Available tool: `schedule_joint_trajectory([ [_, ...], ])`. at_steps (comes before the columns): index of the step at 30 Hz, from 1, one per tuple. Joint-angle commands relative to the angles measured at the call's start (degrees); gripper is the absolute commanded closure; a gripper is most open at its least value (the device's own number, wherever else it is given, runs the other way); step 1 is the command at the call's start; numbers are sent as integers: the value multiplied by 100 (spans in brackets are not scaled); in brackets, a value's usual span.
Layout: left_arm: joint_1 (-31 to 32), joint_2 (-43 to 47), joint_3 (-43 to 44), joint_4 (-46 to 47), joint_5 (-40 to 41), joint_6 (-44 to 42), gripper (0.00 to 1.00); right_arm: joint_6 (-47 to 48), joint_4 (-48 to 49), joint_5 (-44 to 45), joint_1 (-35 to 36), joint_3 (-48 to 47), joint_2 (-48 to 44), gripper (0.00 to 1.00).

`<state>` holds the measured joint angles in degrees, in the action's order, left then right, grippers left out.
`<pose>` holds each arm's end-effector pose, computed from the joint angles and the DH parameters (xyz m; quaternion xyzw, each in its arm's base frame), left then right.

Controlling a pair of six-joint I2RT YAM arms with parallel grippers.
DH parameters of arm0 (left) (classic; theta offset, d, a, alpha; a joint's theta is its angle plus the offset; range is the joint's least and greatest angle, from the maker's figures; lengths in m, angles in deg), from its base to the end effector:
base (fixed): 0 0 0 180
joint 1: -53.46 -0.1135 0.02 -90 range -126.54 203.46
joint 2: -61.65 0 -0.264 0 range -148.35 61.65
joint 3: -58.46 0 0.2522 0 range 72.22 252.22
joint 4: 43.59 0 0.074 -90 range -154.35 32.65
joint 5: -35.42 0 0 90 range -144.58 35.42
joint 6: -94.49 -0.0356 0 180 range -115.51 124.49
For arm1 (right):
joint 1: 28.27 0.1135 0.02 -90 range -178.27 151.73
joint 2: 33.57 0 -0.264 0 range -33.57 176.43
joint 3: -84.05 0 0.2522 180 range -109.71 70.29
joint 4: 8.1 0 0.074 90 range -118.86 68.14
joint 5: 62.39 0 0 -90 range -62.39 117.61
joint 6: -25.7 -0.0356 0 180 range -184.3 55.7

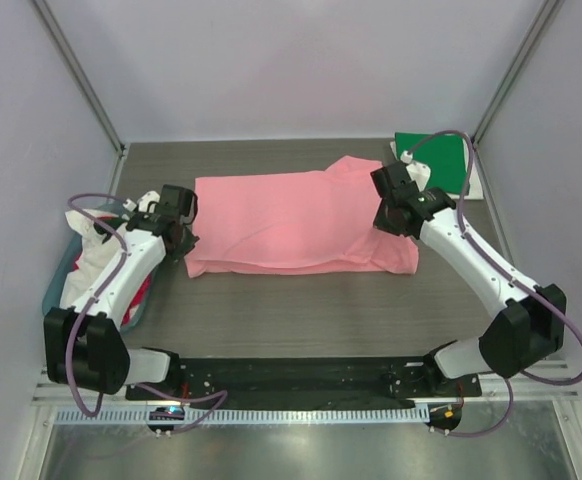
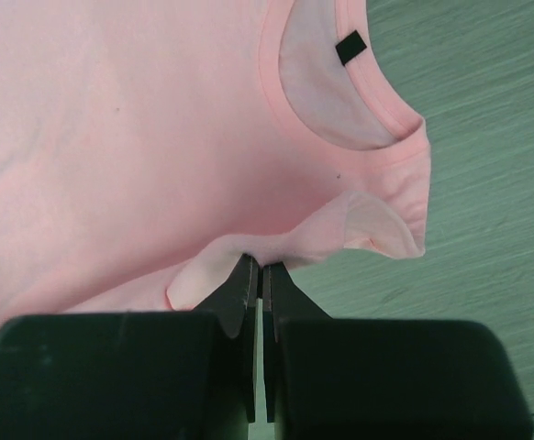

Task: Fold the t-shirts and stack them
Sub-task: Fold the tshirt

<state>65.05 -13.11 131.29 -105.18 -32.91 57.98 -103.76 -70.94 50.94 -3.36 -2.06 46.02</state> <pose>0.2479 -0.0374 0.2639 -0.3821 0.8775 0.0333 0.2881 0.2617 0.1060 0.3130 0.1768 0.9224 -0.0127 0.3432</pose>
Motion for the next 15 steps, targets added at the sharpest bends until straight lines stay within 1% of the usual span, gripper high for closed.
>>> schedule_joint_trajectory([
  [1,-148,-248,333,327,57,-348,100,421,320,-13,-187,-437,258,99],
  [5,-228,-836,657,389,-49,-603,100,658,373,-74,-355,-840,697,99],
  [11,-237,-1426,1115,345,241,-998,100,861,417,-118,-513,-1289,1286,99],
  [15,-245,-2031,1572,222,329,-1315,100,1037,425,-66,-566,-1474,1568,99],
])
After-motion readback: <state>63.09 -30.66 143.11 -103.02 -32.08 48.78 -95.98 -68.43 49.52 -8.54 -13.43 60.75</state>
